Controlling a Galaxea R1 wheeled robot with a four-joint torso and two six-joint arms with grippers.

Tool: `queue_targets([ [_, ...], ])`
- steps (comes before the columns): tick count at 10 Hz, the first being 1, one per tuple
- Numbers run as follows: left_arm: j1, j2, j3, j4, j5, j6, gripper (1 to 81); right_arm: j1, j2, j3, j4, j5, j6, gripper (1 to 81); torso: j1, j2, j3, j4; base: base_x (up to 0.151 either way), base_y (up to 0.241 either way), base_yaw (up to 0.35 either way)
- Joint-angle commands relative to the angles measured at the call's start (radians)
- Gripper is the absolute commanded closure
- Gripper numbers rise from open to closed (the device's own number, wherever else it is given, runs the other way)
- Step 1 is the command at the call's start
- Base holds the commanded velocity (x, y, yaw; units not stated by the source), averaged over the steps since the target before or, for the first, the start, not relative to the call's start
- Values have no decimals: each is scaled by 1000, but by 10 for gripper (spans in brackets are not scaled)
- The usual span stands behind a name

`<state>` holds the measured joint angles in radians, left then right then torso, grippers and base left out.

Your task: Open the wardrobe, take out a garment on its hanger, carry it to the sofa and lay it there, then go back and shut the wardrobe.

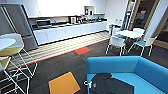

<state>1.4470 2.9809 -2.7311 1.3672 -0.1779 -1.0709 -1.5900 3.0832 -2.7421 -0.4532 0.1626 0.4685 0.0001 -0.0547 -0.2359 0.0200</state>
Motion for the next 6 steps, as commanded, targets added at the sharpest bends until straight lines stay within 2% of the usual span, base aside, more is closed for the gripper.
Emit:
queue_targets([
  [1,-32,-5,-1,10,34,3,10,14,10,1,-5,-48,-2,10,0,0,0,0,0,0,264],
  [6,-32,0,-1,9,34,3,10,15,10,3,-5,-48,-2,10,0,0,0,0,0,0,264],
])
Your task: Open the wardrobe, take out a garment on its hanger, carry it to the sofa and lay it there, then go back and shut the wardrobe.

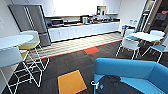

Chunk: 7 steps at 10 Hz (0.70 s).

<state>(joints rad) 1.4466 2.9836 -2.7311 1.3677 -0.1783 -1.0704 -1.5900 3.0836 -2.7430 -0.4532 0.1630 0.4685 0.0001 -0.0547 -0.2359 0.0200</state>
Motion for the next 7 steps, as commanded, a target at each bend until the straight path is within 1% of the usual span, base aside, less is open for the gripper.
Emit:
queue_targets([
  [1,-31,-3,-1,8,34,3,10,15,11,3,-5,-48,-2,10,0,0,0,0,0,0,264],
  [7,-31,-4,-1,8,34,3,10,12,11,-6,-2,-48,-1,10,0,0,0,0,0,0,264],
])
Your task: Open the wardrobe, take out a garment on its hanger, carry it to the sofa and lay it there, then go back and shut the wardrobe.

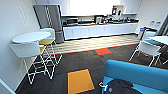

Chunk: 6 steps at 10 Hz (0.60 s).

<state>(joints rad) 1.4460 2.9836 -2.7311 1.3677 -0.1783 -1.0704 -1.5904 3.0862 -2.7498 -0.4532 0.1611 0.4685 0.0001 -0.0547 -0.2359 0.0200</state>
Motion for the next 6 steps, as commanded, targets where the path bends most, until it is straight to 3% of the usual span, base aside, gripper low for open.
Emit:
queue_targets([
  [1,-31,-3,-1,10,34,3,10,13,10,3,-2,-46,-2,10,0,0,0,0,0,0,264],
  [6,-28,-7,-1,11,33,1,10,13,10,9,1,-44,-2,10,0,0,0,0,0,0,272],
])
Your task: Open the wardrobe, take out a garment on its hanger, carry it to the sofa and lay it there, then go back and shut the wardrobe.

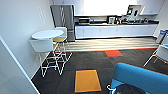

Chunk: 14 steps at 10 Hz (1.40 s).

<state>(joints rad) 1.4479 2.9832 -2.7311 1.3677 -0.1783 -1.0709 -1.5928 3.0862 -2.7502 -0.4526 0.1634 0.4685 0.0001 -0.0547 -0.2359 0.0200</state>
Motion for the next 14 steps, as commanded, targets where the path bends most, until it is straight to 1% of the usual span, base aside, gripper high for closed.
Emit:
queue_targets([
  [1,-31,-9,-1,11,33,2,10,15,8,8,-1,-47,-2,10,0,0,0,0,0,0,281],
  [11,-28,-10,-1,18,33,2,10,15,7,3,0,-48,-2,10,0,0,0,0,0,0,282],
  [14,-25,-13,-1,18,33,2,10,15,-19,0,1,-48,-1,10,0,0,0,0,0,0,282],
])
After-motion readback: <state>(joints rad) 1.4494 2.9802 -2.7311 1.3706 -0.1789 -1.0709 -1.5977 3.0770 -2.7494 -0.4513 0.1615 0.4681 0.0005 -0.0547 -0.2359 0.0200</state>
